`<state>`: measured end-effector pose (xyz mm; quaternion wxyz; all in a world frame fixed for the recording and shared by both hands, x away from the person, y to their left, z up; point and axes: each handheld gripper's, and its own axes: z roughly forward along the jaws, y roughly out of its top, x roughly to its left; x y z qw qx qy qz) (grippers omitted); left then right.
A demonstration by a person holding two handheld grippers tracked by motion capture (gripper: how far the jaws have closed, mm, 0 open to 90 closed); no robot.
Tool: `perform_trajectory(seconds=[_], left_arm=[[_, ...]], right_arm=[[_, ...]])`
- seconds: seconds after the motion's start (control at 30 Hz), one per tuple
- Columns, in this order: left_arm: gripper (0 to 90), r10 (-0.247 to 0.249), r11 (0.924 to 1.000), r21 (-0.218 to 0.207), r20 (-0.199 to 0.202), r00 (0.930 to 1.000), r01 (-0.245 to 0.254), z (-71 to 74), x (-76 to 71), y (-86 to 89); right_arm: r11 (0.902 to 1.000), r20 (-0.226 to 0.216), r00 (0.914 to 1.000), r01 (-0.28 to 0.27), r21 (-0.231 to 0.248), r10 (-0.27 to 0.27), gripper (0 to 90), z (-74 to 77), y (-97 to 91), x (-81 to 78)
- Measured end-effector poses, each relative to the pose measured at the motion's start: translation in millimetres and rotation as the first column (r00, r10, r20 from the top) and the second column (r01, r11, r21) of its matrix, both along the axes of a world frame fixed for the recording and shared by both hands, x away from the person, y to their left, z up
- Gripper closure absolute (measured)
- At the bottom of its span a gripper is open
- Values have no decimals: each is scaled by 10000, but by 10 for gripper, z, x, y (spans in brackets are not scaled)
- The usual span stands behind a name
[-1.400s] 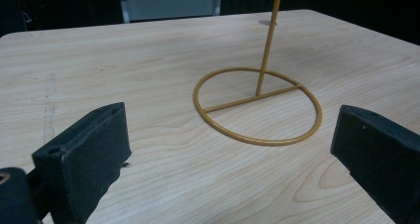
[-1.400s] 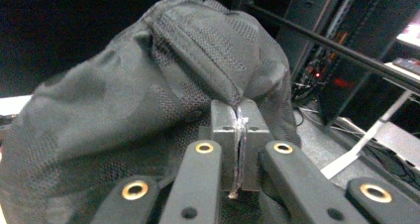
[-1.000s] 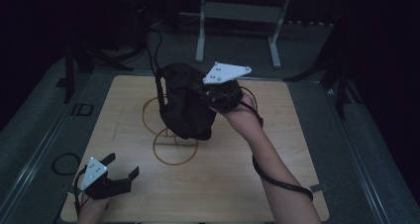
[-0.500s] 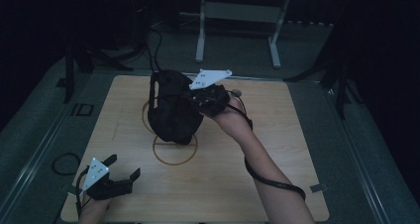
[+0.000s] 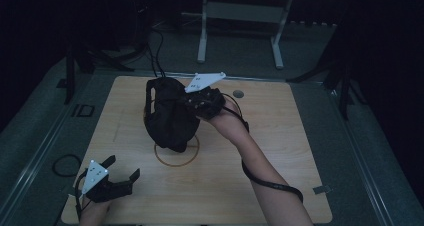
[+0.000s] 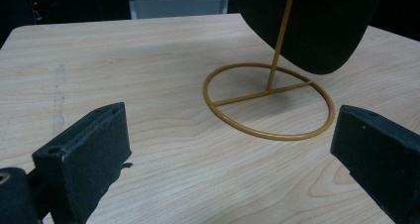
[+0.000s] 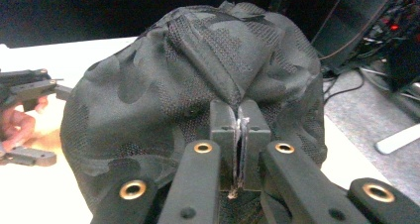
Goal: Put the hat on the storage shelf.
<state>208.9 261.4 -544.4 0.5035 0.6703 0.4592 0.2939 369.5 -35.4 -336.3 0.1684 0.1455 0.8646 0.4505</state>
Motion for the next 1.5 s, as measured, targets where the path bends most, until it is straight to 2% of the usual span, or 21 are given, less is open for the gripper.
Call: perform_trajectory(seconds=[0.1,0.47,0.57,0.7,1.03,1.13,1.43,1.5], left_arm=[[23,-44,10000,-8,-17,10000,44,-4,-1,-3],[23,-97,10000,-16,-65,9999,97,-19,3,-20],[23,-109,9999,-20,-67,9999,108,-23,2,-18],[23,-123,9999,7,-100,9999,124,-24,2,-22],[23,-137,9999,-31,-143,9998,137,-36,10,-26],[23,-158,9999,-31,-145,9998,157,-40,11,-38],[23,-164,9999,51,-156,9997,165,-44,13,-44],[23,-174,9998,42,-178,9997,175,-47,15,-46]], right_arm=[[10000,-98,9999,31,3,-31,857,-9,7,10],[9999,-484,9988,-84,81,88,653,-29,34,46],[9998,-465,9988,-151,115,156,581,-19,37,33],[9999,-299,9995,28,100,-25,522,-8,23,17],[9995,-441,9989,185,236,-175,478,-10,-67,41],[9989,-498,9985,251,407,-231,453,9,-116,27],[9988,-340,9990,294,391,-280,390,18,-230,-9],[9976,-411,9986,366,581,-342,356,15,-297,-1]])
